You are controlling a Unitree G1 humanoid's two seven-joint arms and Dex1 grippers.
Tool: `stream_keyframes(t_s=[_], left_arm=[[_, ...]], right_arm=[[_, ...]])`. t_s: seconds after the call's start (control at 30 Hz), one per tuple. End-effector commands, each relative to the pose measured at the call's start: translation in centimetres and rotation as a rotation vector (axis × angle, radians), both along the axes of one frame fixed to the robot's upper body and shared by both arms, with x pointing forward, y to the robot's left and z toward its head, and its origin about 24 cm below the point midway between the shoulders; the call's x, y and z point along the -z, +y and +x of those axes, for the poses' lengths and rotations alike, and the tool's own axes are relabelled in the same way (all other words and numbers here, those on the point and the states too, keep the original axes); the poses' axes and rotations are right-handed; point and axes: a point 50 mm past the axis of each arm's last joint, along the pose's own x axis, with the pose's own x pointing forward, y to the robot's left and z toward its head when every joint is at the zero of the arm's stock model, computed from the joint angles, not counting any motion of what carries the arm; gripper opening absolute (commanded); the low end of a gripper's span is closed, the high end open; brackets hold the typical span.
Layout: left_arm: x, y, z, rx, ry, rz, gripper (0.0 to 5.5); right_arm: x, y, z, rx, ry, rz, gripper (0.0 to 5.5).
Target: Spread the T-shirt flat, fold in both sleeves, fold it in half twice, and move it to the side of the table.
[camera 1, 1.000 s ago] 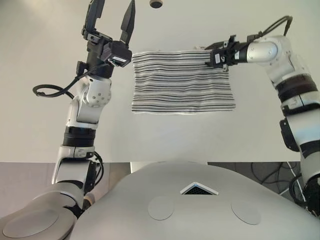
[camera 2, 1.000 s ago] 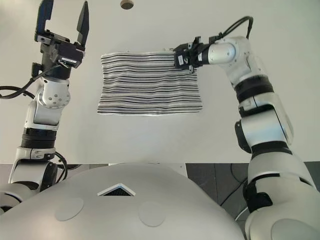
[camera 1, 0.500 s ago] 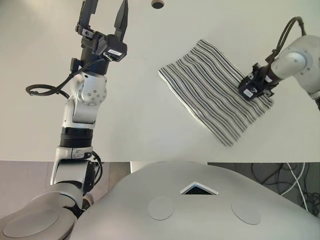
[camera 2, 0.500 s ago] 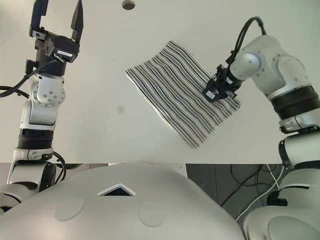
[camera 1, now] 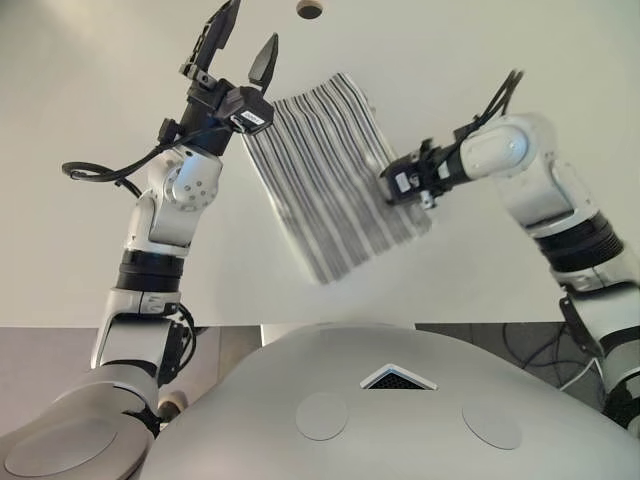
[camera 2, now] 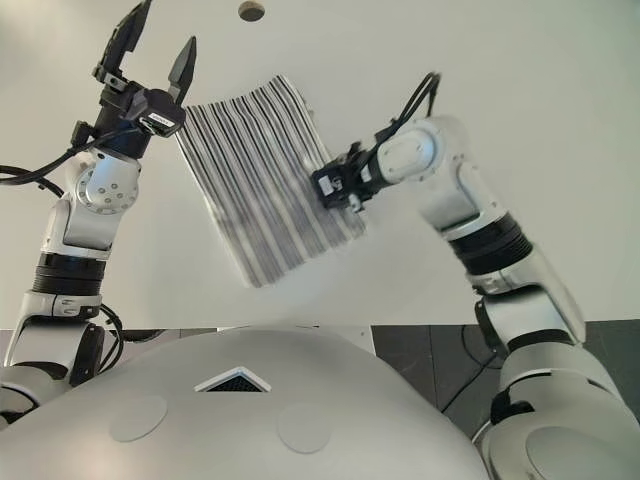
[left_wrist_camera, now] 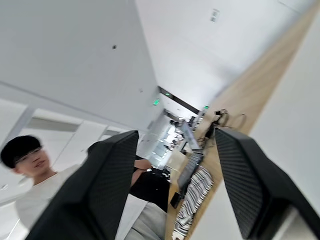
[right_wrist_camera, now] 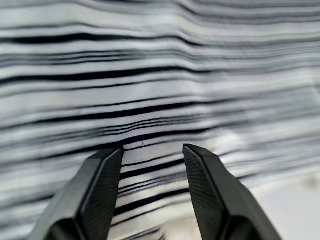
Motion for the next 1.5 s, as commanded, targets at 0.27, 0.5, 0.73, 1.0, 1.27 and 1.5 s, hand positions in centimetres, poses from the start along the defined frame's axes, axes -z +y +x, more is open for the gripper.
stream_keyframes(t_s=[0.27,0.5,0.73,1.0,1.27,1.5], left_arm=[[1.8,2.2,-6.3,0.325,0.1,0.384,2.8],[3.3,6.5,-14.0,0.484,0.422,0.57,2.8],[5.3,6.8,-17.0,0.587,0.541,0.657,3.71],[7.8,4.2,-17.5,0.67,0.501,0.679,3.71],[8.6,3.1,-17.5,0.72,0.495,0.695,3.71],[9.0,3.2,-17.2,0.764,0.519,0.746,2.61]], right_arm=[[-3.3,-1.9,-3.7,0.186,0.069,0.134,2.25],[-6.6,-9.6,-4.9,0.497,-0.134,0.283,2.25],[-6.3,-12.5,-6.8,0.58,-0.205,0.335,2.25],[-5.6,-12.0,-6.0,0.528,-0.236,0.333,2.25],[-5.6,-11.5,-5.7,0.486,-0.245,0.327,2.25],[-3.4,-12.2,-7.4,0.39,-0.206,0.17,2.25]])
